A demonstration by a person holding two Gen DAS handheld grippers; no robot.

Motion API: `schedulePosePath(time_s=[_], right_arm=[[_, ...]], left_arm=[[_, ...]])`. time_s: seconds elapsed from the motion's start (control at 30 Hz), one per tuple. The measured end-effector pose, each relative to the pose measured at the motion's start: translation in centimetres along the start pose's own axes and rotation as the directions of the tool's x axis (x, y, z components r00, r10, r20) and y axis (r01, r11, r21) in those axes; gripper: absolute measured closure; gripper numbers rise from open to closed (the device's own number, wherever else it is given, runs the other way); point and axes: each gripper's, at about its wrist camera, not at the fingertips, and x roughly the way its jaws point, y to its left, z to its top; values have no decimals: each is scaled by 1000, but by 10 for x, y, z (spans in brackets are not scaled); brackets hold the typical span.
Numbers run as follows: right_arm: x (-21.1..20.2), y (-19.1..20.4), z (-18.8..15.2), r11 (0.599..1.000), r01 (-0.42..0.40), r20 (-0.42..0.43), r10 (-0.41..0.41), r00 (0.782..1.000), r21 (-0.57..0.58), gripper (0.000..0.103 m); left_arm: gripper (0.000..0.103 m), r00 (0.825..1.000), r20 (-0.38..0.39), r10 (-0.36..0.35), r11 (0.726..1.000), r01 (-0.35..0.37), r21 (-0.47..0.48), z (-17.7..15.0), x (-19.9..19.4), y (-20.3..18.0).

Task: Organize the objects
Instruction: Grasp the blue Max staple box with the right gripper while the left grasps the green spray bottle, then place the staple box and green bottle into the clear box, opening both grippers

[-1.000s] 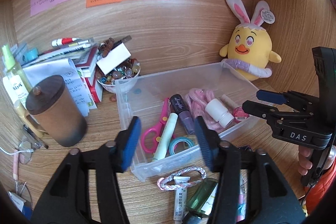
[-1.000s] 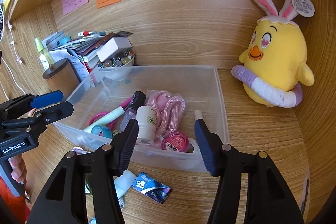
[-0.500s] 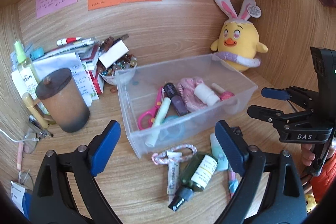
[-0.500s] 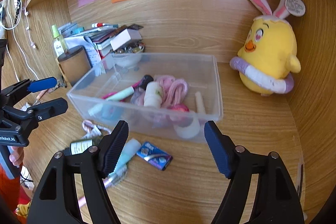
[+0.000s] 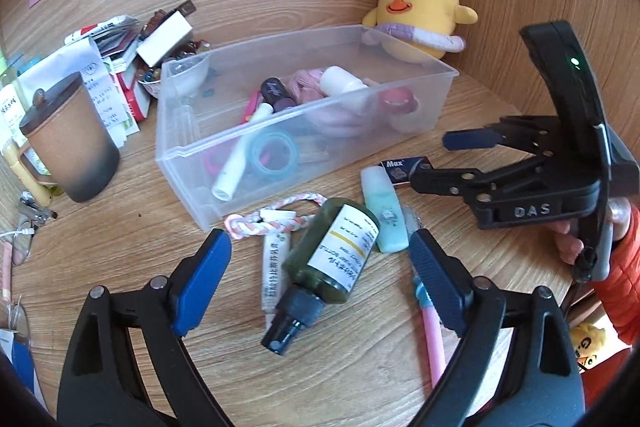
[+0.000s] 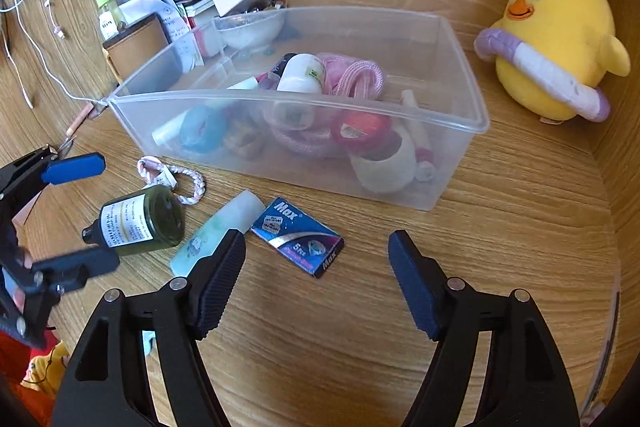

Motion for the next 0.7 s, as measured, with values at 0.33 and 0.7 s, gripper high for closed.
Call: schedulePosePath(time_s=[0.33, 0.7], right_arm=[[12, 11, 5, 996, 7, -23, -9, 1000, -91, 69], [-4, 3, -8, 1000, 7, -20, -7, 1000, -6, 78]], left_arm=[[31, 999, -28, -40, 999, 39, -12, -2, 11, -4], [51, 998, -59, -38, 999, 38, 8, -10, 15, -9]])
